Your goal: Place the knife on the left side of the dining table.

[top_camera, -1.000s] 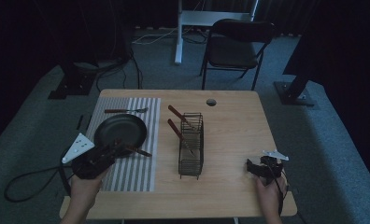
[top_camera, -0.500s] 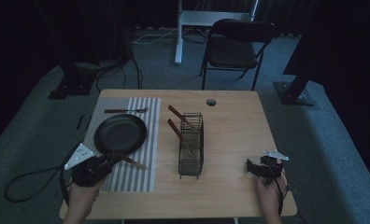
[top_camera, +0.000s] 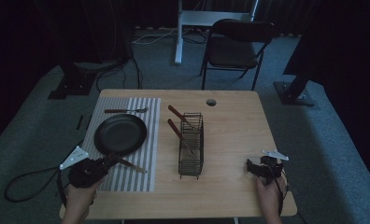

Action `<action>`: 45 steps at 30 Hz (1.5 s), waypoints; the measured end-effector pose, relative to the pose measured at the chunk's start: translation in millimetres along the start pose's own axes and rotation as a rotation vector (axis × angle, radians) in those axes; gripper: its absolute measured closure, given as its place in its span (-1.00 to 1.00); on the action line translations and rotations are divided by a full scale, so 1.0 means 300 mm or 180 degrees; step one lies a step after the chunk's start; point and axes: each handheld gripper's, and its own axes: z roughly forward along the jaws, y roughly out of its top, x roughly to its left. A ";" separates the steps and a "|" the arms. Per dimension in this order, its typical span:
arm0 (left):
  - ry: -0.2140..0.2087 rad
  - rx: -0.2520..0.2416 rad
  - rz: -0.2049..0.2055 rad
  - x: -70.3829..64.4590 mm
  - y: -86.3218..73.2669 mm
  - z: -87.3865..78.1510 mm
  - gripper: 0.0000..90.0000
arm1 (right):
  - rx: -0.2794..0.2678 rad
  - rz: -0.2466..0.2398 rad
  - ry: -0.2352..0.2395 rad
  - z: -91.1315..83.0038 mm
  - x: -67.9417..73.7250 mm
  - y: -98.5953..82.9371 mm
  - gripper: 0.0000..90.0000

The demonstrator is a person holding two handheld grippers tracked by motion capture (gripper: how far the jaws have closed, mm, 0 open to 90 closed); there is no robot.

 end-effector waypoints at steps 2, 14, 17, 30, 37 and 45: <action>0.0026 -0.0007 -0.0039 0.008 -0.006 -0.003 0.67 | 0.0001 0.0001 0.0000 0.000 0.000 0.000 -0.73; 0.0213 -0.0070 -0.0594 0.156 -0.109 -0.018 0.55 | 0.0000 0.0000 0.0000 0.000 0.000 0.000 -0.73; 0.0235 -0.0066 -0.0692 0.180 -0.128 -0.015 0.50 | 0.0000 0.0000 0.0000 0.000 0.000 0.000 -0.73; 0.0520 0.0069 -0.0804 0.244 -0.189 0.014 0.22 | 0.0001 0.0002 0.0000 0.000 0.000 0.000 -0.73; 0.0674 0.0182 -0.0818 0.269 -0.211 0.034 0.10 | 0.0000 0.0000 0.0000 0.000 0.000 0.000 -0.73; 0.0843 0.0251 -0.0750 0.283 -0.226 0.073 -0.04 | 0.0001 0.0001 0.0001 0.000 0.000 0.000 -0.73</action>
